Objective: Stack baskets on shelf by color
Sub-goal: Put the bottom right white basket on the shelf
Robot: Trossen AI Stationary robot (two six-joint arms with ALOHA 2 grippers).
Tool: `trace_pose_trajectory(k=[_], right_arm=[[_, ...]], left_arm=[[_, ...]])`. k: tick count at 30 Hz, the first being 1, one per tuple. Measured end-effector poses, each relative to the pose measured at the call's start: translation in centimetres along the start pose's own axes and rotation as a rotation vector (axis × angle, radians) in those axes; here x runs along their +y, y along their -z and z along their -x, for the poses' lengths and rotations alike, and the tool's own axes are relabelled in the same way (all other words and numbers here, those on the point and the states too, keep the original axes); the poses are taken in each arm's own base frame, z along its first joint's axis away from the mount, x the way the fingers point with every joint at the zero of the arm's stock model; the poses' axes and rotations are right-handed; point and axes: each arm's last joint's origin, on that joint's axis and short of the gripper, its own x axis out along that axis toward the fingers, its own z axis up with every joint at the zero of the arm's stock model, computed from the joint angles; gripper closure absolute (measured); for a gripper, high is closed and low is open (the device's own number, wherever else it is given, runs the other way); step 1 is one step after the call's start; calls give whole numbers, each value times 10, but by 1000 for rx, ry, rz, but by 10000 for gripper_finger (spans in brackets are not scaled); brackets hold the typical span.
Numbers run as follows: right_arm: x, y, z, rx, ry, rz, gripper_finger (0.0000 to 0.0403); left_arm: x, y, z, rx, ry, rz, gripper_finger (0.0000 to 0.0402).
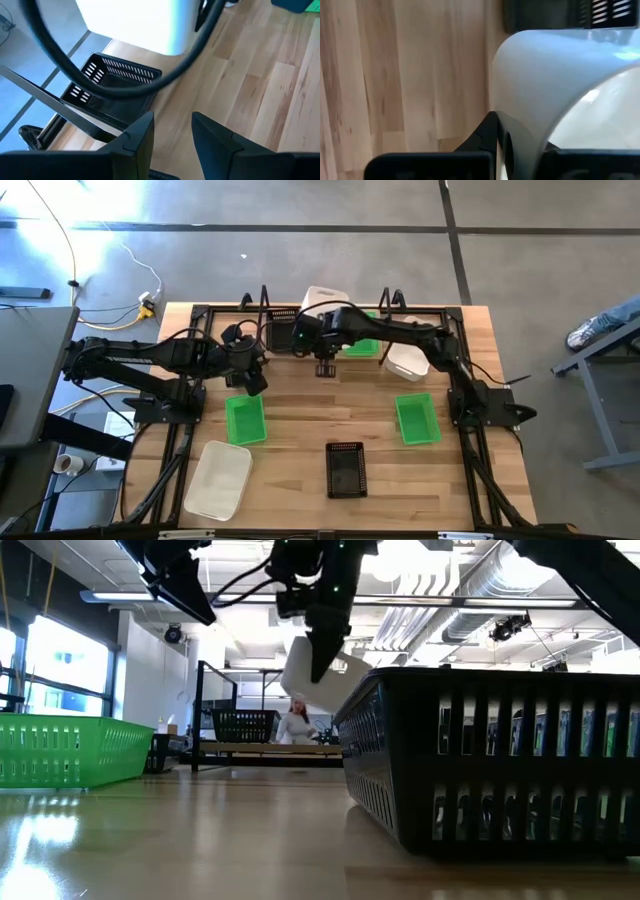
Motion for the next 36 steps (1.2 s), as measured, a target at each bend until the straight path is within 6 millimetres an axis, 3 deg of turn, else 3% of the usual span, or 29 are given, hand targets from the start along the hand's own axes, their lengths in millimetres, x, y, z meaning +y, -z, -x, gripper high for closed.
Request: trace_pose_trajectory(k=[12,36], right_arm=[[-5,3,-21,58,-23,-20,403],[-12,4,-23,23,-95,43,403]], left_arm=[[0,0,0,0,0,0,280],[0,0,0,0,0,25,280]])
